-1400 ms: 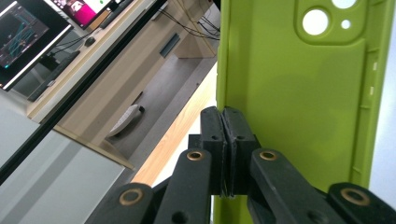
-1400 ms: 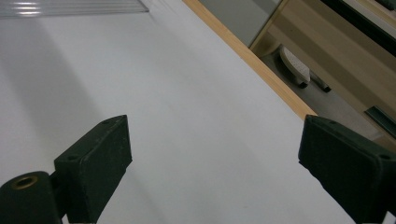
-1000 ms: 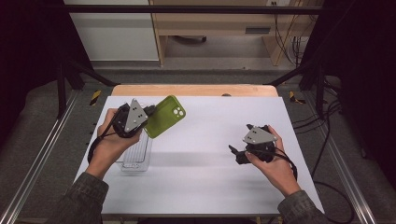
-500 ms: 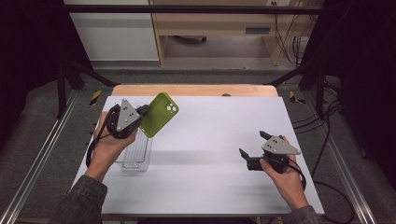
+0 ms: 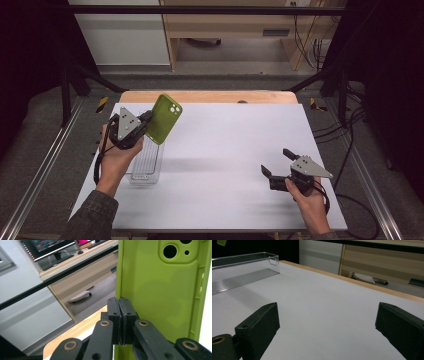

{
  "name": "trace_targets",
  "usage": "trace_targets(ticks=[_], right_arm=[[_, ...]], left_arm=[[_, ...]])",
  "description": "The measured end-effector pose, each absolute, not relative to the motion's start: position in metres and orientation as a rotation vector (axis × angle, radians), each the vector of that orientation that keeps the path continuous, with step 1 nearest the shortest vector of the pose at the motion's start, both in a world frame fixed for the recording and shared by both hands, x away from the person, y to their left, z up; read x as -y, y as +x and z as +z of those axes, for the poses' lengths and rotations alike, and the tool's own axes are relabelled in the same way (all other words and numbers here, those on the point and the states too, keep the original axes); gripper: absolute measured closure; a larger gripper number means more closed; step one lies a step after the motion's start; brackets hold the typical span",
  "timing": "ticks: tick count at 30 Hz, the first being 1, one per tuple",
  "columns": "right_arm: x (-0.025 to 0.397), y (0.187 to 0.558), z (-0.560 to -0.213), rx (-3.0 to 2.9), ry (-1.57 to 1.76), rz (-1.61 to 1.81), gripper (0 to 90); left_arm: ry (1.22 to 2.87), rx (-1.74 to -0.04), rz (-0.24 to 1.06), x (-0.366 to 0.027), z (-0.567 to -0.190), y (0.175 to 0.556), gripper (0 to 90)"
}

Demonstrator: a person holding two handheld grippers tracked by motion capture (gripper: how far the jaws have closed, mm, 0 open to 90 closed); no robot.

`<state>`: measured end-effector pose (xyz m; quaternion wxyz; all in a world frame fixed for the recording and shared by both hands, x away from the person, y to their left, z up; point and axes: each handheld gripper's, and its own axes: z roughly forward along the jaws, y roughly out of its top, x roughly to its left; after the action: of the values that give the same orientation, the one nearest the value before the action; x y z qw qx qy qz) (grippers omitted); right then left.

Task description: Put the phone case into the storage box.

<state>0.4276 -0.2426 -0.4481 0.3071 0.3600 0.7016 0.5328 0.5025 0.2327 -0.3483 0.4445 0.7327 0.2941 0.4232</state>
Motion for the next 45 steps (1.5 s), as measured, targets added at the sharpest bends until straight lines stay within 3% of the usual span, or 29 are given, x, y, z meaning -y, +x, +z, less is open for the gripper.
trace_targets(ticks=[22,45], right_arm=[[0.233,0.422,-0.461,-1.789,0.951,1.482,4.2],[0.228,0.42,-0.462,-1.783,0.931,1.485,3.7]], left_arm=[[1.668,-0.925,1.113,-0.242,-0.346,0.503,87.5],[1.561,-1.068,1.051,-0.244,-0.348,0.522,87.5]])
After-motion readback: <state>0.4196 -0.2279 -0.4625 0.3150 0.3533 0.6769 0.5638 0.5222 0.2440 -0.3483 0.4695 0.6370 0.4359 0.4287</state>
